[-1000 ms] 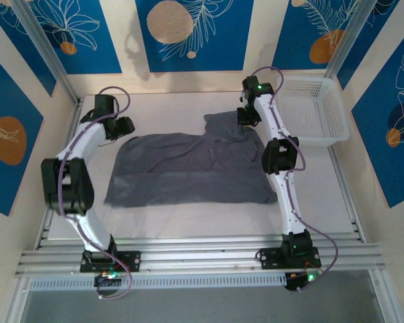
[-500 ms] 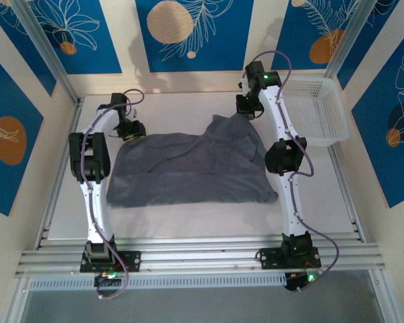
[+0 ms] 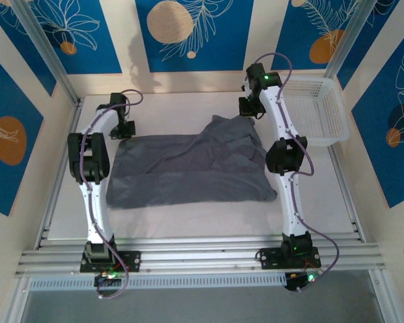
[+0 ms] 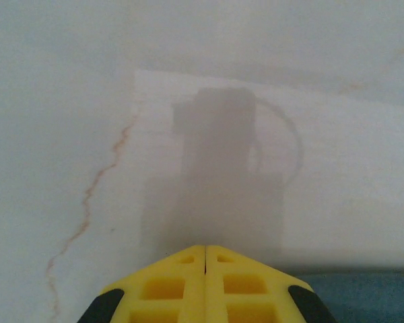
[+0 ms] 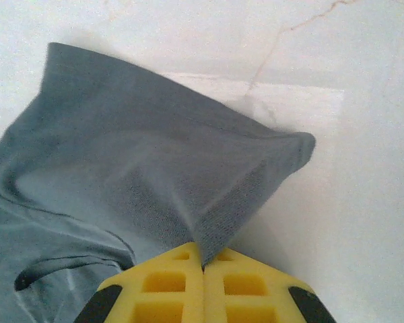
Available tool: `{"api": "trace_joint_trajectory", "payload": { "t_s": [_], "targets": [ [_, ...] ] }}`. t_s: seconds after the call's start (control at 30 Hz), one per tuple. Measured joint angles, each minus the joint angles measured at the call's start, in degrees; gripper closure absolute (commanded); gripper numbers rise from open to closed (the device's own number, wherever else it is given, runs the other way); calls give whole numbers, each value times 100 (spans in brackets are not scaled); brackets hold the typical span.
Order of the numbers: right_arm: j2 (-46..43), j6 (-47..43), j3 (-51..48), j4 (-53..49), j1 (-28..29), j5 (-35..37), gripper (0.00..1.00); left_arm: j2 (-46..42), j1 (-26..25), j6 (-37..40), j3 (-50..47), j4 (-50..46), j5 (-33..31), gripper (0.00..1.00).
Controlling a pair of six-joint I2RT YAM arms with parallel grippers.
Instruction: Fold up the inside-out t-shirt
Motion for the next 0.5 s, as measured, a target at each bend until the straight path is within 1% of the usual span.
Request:
{"api": "trace_joint_trajectory", "payload": {
  "t_s": [0.03,0.07,0.1,0.13,0.17,0.2,0.27,0.33,0.43,0.5],
  "targets": [
    [0,-2,-39,2,-31,22,100,-70,33,-50,-55,35,13,100],
    [0,-2,-76,4,-57,22,100,-129,68,-98,-101,70,61,96],
    [0,0,-120,4,-87,22,100,-212,116,-149,-164,136,140,87],
    [0,-2,-170,9,-111,22,100,-306,170,-195,-236,205,269,81],
    [0,-2,-203,4,-120,22,100,-382,214,-273,-289,260,367,76],
    [0,-2,-234,4,-133,22,100,-466,273,-345,-352,323,492,73],
    [0,-2,-247,7,-153,20,100,-575,361,-476,-415,433,673,71],
    [-2,-2,-247,9,-146,17,100,-616,420,-518,-415,540,911,66],
    [-2,-4,-260,15,-111,17,100,-599,417,-459,-393,586,1351,60],
    [-2,-2,-262,26,-96,15,100,-542,378,-354,-295,531,1502,57]
  ]
}}
